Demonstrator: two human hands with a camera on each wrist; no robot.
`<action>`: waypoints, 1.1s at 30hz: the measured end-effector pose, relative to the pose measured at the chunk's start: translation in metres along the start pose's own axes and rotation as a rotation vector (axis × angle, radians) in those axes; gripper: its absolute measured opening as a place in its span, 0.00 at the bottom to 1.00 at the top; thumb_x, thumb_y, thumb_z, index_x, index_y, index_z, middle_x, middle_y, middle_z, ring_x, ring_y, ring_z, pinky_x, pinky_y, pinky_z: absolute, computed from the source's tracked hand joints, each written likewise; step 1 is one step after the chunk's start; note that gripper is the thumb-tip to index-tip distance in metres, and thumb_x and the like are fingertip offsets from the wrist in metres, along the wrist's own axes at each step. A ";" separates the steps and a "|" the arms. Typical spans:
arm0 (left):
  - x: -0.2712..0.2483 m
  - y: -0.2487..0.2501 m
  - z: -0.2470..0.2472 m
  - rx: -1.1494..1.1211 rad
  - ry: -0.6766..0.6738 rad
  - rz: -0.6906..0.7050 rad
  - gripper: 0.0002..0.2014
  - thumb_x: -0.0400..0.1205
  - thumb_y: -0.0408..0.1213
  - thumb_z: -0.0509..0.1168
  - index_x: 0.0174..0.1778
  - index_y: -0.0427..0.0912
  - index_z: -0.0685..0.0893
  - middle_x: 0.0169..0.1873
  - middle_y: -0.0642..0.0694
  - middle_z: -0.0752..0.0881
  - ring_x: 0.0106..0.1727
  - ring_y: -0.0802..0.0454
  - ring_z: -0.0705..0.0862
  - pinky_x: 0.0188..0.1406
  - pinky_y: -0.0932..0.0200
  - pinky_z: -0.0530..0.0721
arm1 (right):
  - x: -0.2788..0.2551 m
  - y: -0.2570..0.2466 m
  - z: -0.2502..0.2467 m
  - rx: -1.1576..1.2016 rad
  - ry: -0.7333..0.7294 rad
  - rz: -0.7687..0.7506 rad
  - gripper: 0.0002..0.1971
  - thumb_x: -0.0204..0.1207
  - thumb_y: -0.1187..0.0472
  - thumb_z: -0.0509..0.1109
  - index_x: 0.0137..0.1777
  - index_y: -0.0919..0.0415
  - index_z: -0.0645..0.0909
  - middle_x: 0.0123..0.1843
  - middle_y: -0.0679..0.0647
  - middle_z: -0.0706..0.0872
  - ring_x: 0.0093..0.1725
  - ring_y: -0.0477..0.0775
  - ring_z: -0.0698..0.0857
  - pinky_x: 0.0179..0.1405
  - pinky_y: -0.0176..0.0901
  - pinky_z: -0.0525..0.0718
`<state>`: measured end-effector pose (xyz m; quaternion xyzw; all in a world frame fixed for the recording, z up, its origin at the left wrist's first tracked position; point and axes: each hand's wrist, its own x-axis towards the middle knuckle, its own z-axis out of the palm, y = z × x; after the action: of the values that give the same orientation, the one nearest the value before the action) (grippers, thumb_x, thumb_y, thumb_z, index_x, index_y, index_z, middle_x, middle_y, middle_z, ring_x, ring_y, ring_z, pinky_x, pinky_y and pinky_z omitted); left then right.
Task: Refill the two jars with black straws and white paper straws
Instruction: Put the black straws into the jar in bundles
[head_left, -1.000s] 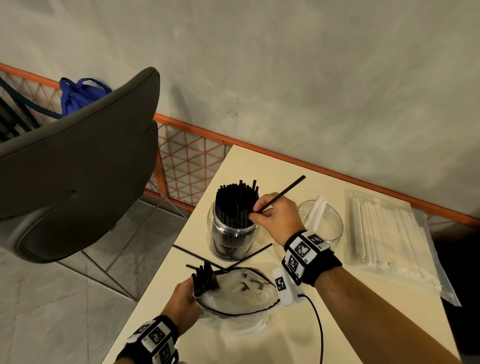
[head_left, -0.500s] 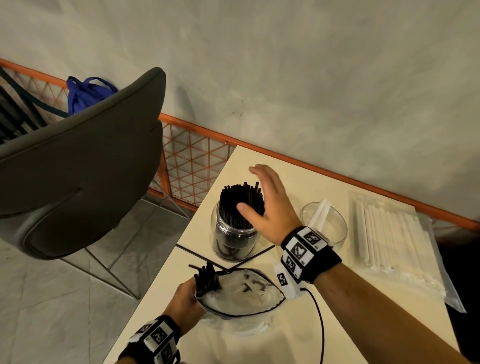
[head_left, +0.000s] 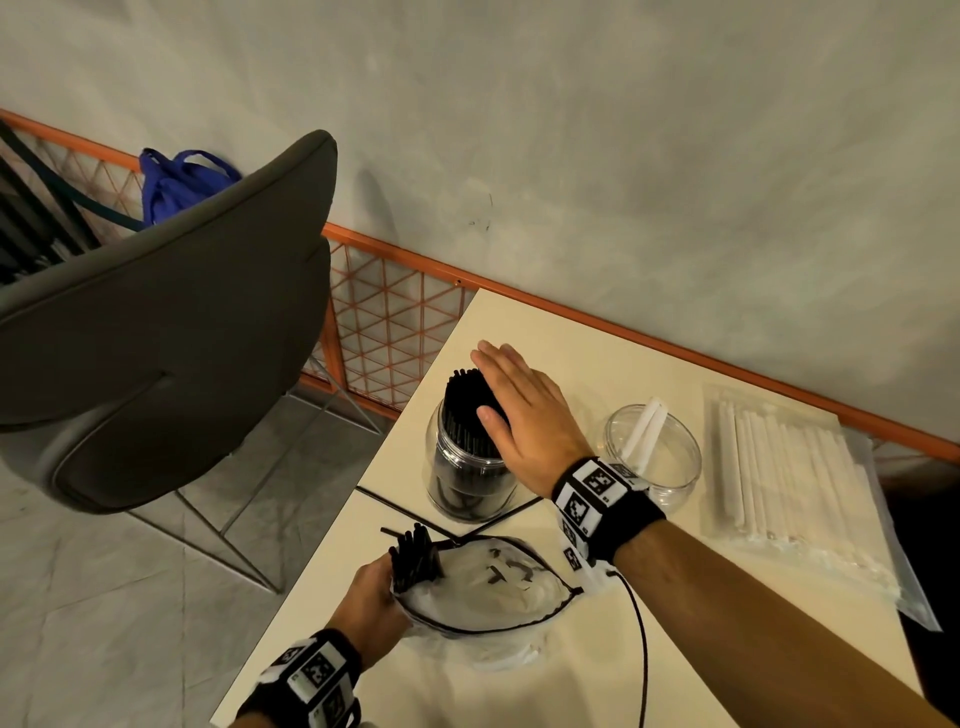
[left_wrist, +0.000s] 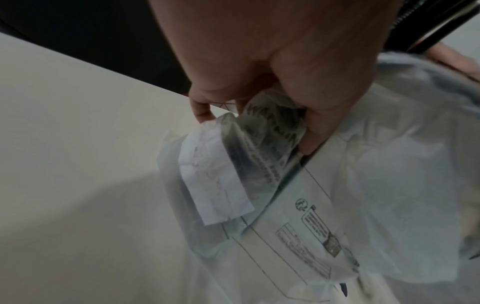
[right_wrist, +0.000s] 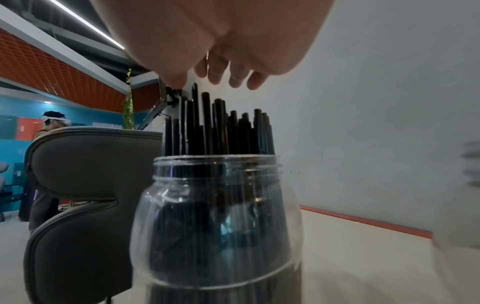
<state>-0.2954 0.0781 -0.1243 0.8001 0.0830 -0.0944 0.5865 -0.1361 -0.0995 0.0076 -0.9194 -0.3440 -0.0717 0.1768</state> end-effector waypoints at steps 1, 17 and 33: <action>0.000 0.000 0.000 -0.004 0.002 -0.002 0.21 0.58 0.53 0.63 0.45 0.52 0.87 0.43 0.54 0.90 0.48 0.63 0.86 0.50 0.65 0.83 | 0.001 0.000 0.002 -0.032 -0.019 -0.022 0.27 0.89 0.53 0.52 0.86 0.51 0.54 0.87 0.45 0.57 0.87 0.45 0.50 0.82 0.41 0.49; -0.001 0.002 -0.004 0.054 -0.005 -0.048 0.16 0.62 0.45 0.64 0.45 0.52 0.87 0.43 0.55 0.90 0.47 0.62 0.86 0.50 0.57 0.87 | -0.019 0.010 0.010 -0.027 0.034 -0.011 0.29 0.87 0.58 0.56 0.86 0.54 0.55 0.88 0.47 0.52 0.84 0.46 0.60 0.81 0.44 0.59; -0.006 0.015 -0.004 0.039 0.011 -0.076 0.12 0.66 0.41 0.65 0.43 0.54 0.87 0.42 0.58 0.90 0.47 0.64 0.86 0.53 0.56 0.85 | 0.044 -0.006 0.012 -0.191 -0.317 0.028 0.34 0.86 0.37 0.48 0.87 0.52 0.50 0.89 0.45 0.49 0.87 0.49 0.46 0.84 0.51 0.49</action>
<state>-0.2975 0.0770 -0.1083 0.8082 0.1147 -0.1138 0.5663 -0.1067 -0.0647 0.0091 -0.9365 -0.3462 0.0442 0.0331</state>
